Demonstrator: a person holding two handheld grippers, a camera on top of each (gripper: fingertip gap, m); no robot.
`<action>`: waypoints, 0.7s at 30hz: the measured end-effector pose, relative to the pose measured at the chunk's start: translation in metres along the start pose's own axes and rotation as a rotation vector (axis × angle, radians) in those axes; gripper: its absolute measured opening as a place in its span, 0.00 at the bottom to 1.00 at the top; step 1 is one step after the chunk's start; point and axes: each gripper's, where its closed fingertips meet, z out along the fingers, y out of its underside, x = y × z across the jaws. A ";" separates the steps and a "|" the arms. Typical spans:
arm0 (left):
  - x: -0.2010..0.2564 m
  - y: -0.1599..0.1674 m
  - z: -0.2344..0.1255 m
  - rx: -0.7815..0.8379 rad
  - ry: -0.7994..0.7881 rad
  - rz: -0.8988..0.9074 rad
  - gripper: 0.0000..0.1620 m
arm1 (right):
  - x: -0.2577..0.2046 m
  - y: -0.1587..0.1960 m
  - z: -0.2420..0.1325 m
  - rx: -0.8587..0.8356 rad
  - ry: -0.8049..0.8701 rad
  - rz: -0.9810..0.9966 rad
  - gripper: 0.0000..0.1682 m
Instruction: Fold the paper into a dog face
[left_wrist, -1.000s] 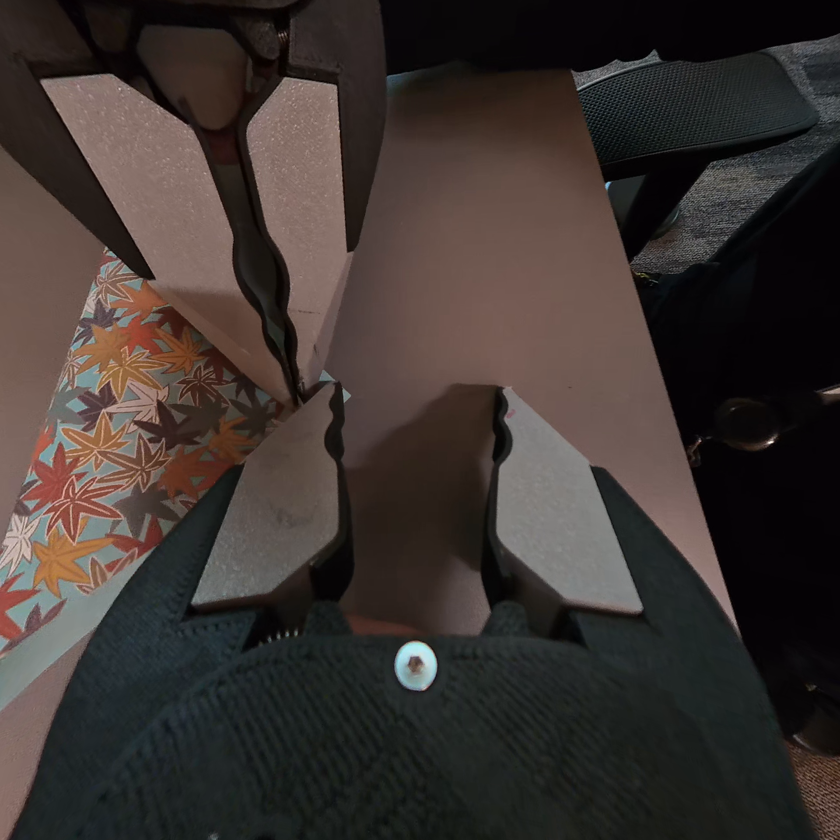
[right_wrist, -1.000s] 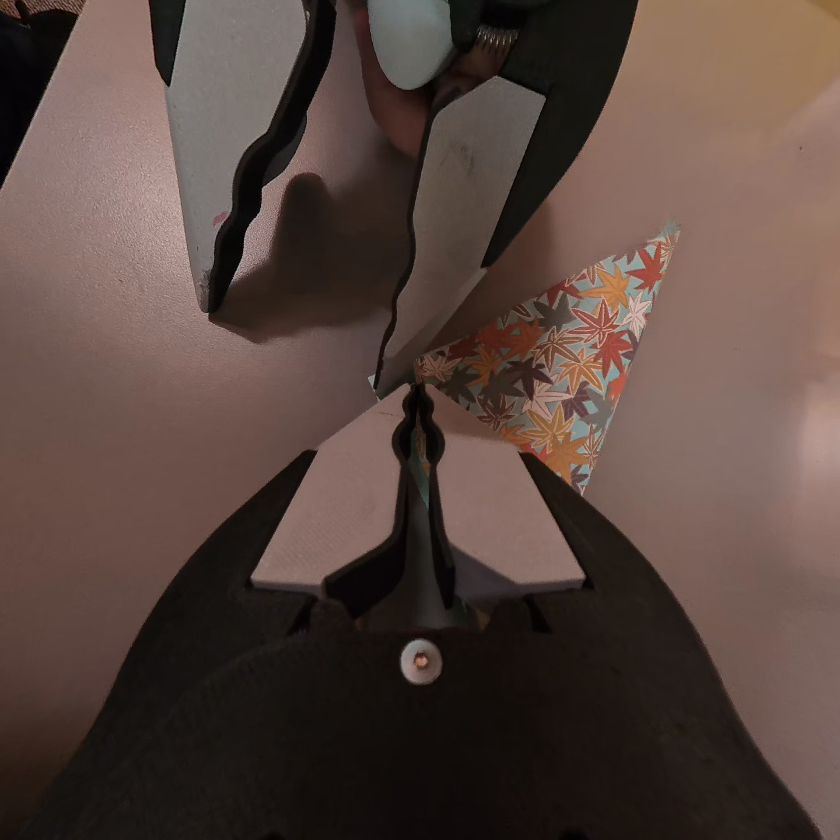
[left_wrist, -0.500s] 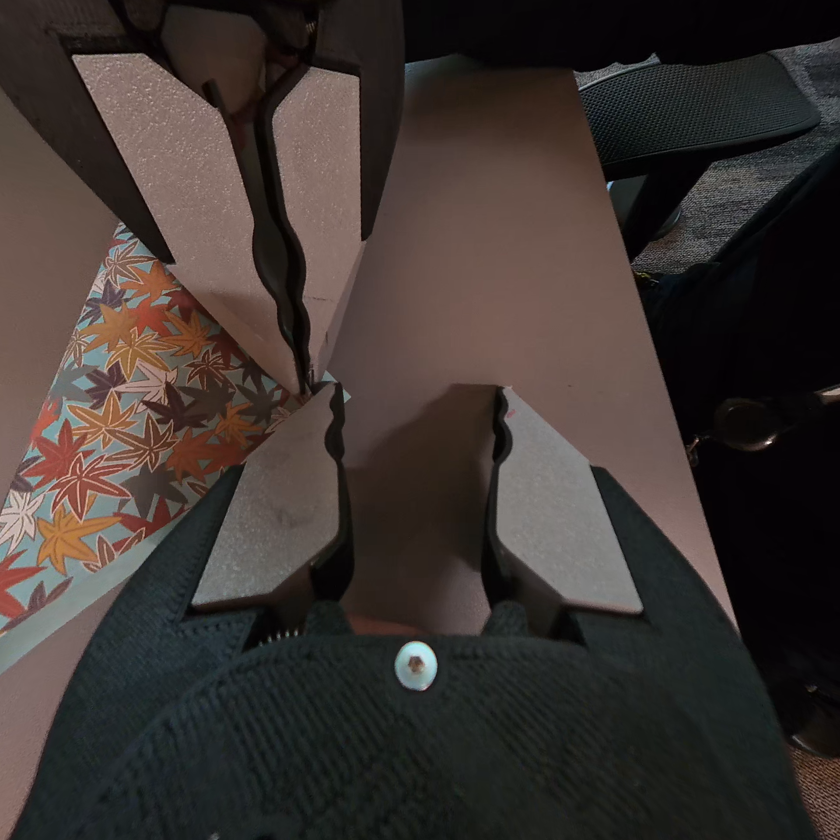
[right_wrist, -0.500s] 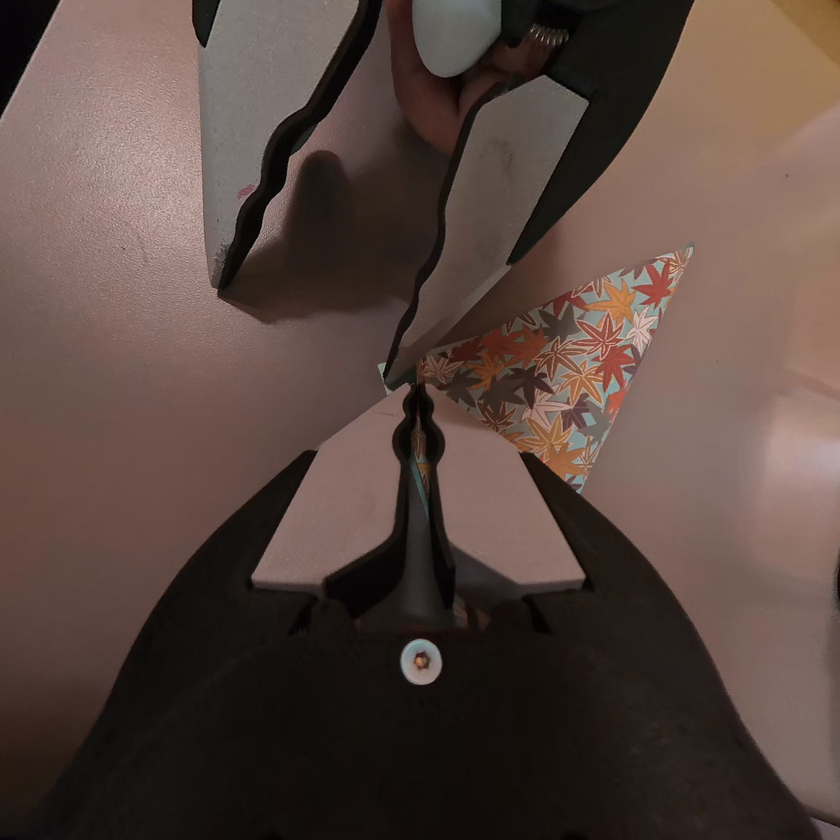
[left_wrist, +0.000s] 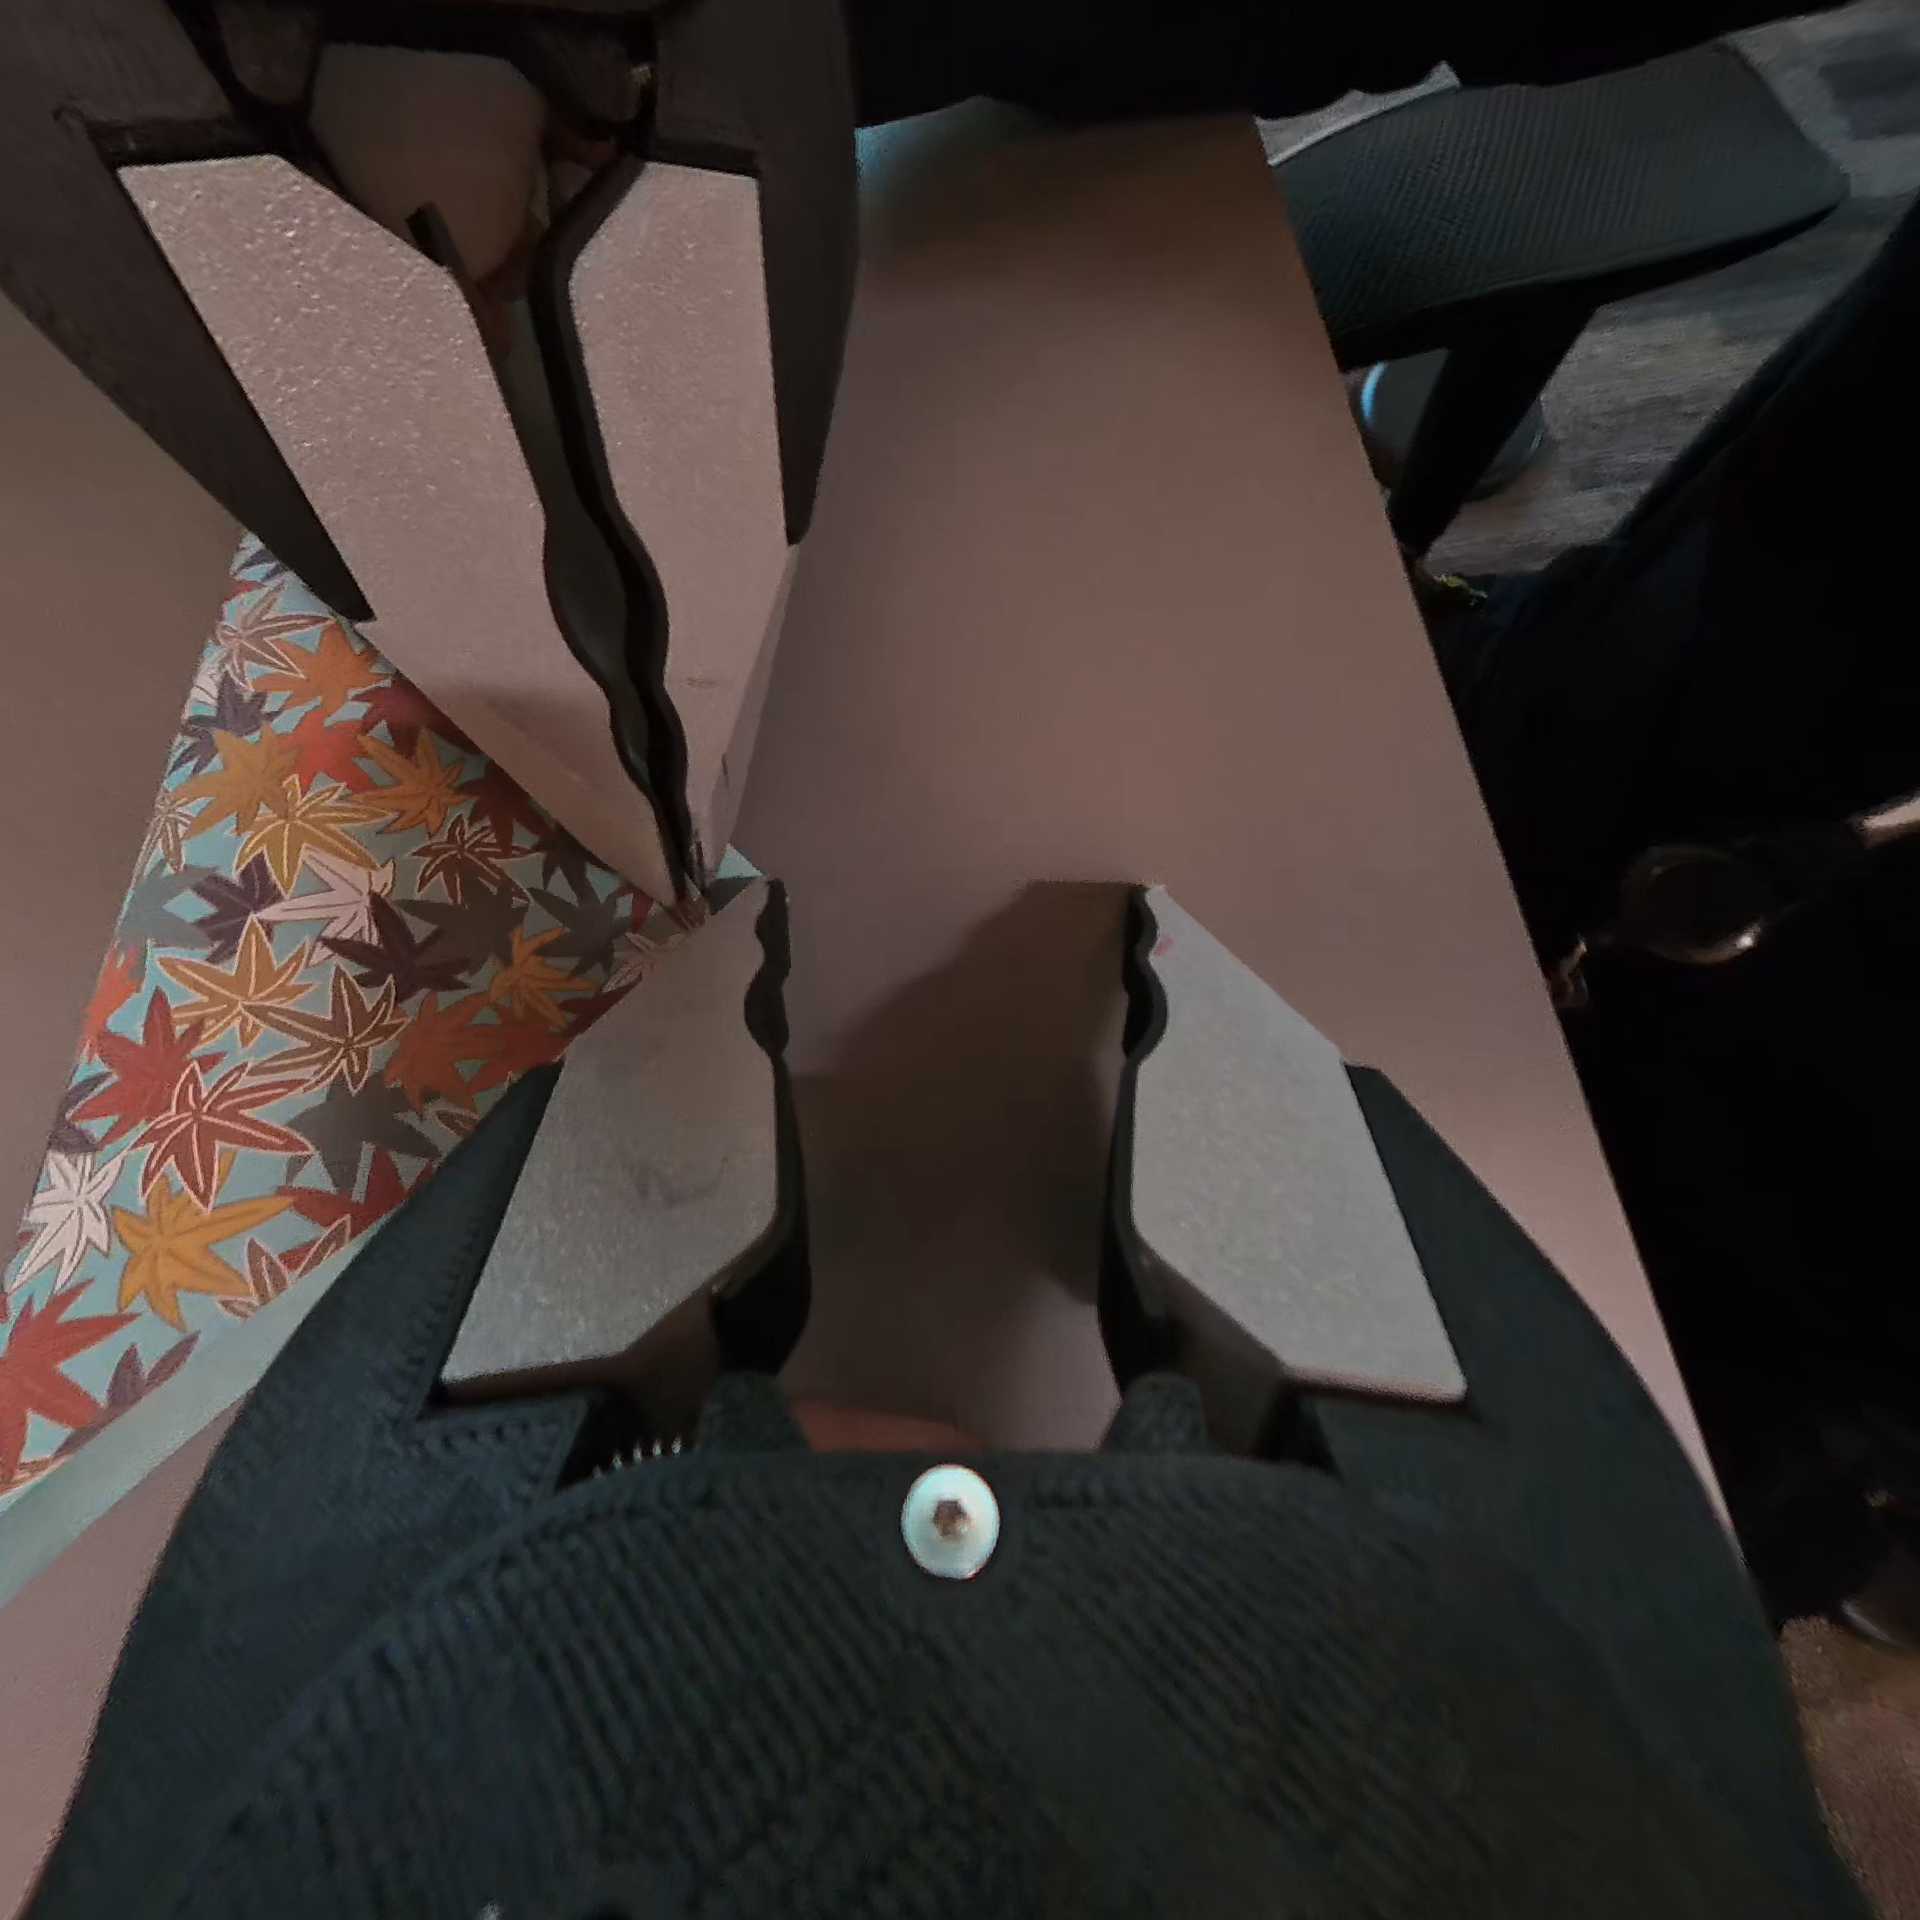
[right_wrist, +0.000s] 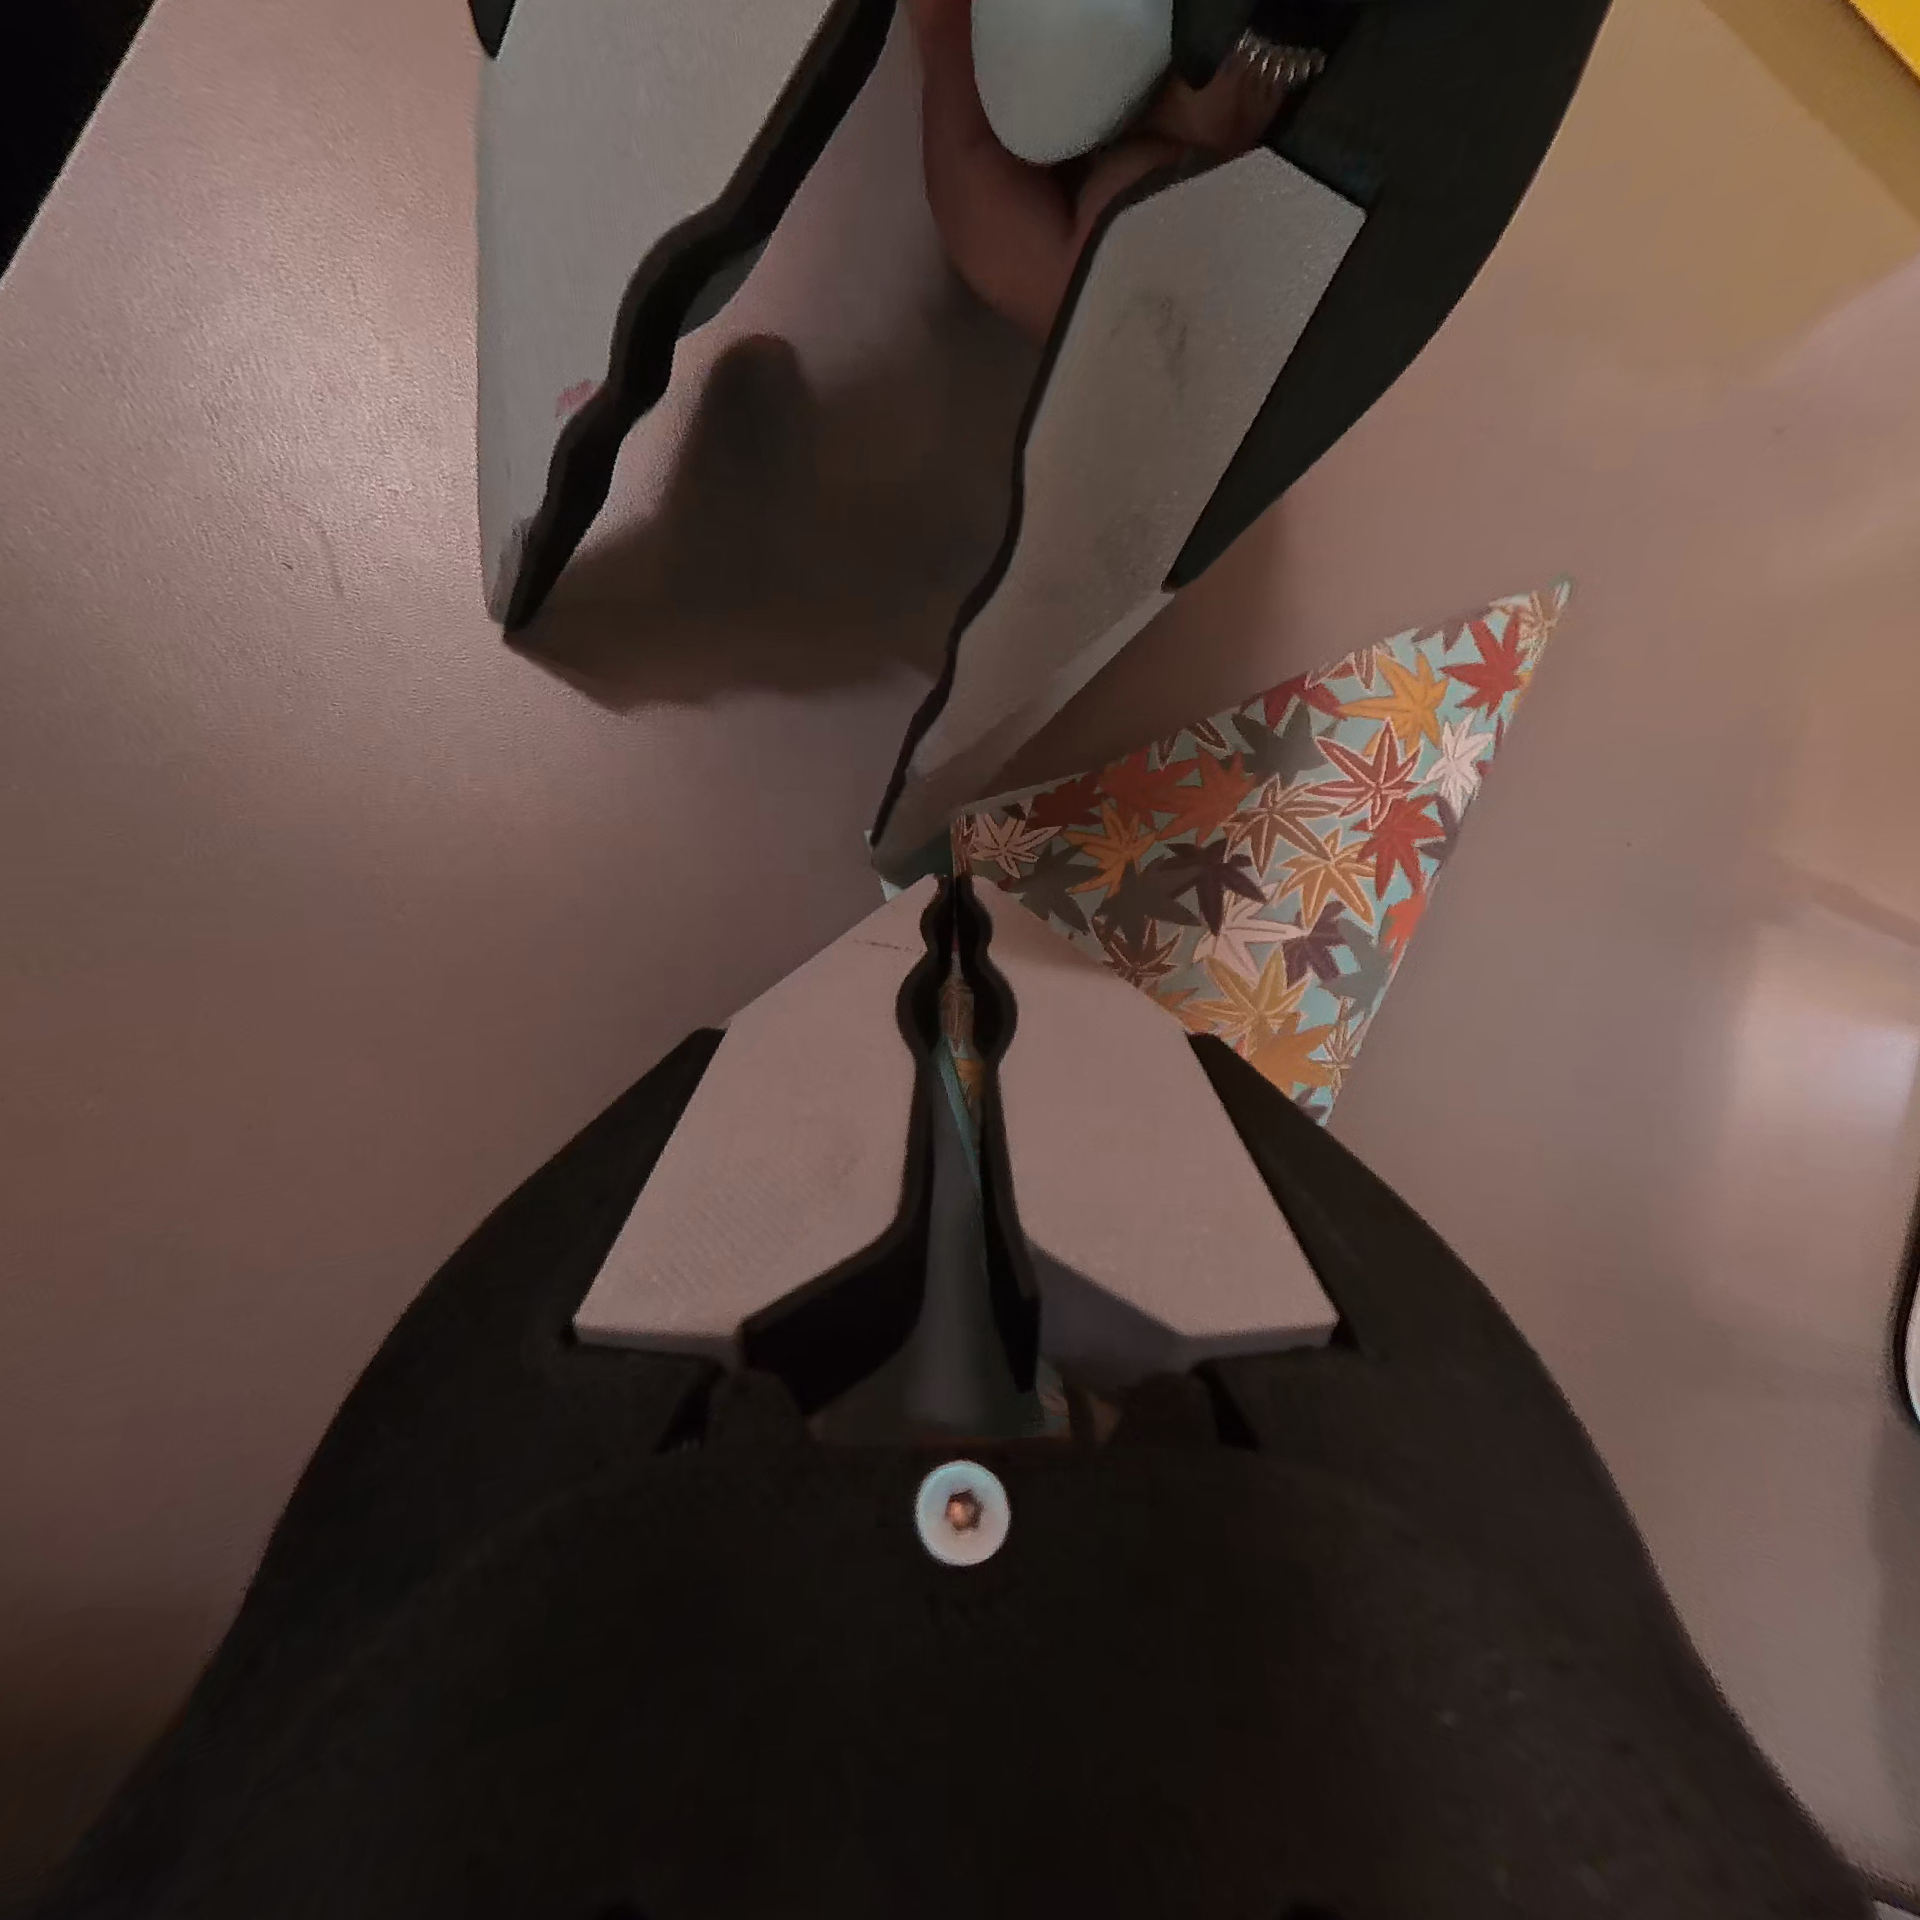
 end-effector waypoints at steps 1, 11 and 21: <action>0.000 0.000 -0.002 -0.002 0.002 0.005 0.39 | 0.000 0.000 0.000 -0.002 0.002 -0.004 0.00; -0.017 -0.008 -0.014 0.092 -0.043 -0.054 0.39 | 0.000 -0.001 0.000 -0.008 0.012 -0.019 0.00; -0.019 0.003 -0.002 0.018 -0.048 -0.072 0.40 | -0.001 -0.001 0.001 0.007 0.005 -0.010 0.00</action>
